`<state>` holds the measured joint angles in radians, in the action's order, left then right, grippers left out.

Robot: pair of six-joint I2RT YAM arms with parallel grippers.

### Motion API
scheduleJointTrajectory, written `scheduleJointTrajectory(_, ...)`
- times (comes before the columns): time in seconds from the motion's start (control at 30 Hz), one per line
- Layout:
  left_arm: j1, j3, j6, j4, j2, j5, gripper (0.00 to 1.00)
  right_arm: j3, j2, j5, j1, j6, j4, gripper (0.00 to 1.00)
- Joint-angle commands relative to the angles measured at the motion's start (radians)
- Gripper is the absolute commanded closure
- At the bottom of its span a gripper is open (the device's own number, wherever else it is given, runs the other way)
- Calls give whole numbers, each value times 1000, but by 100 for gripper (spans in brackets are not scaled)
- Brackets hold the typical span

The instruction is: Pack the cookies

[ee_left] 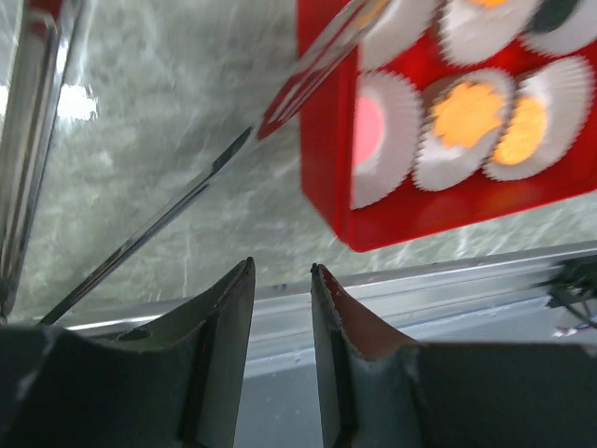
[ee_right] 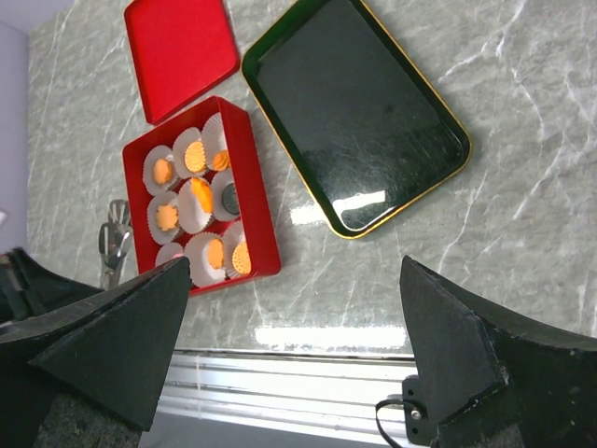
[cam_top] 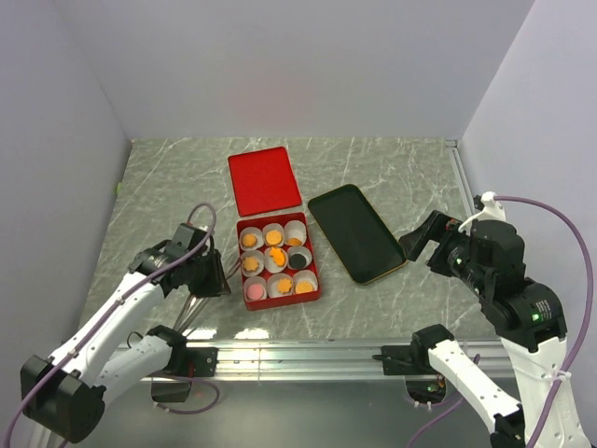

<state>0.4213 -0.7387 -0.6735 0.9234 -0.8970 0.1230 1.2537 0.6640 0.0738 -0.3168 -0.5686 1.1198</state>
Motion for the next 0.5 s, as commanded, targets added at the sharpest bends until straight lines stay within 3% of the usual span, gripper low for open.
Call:
scheduleJointTrajectory(0.0,-3,24,8,-38,-45,40,63,-14,-6,8,-7,-16,-38,0)
scheduleJointTrajectory(0.47,-7,-100,-60,8,-290,-162,62,15,-4,15,-5,-30,-28,0)
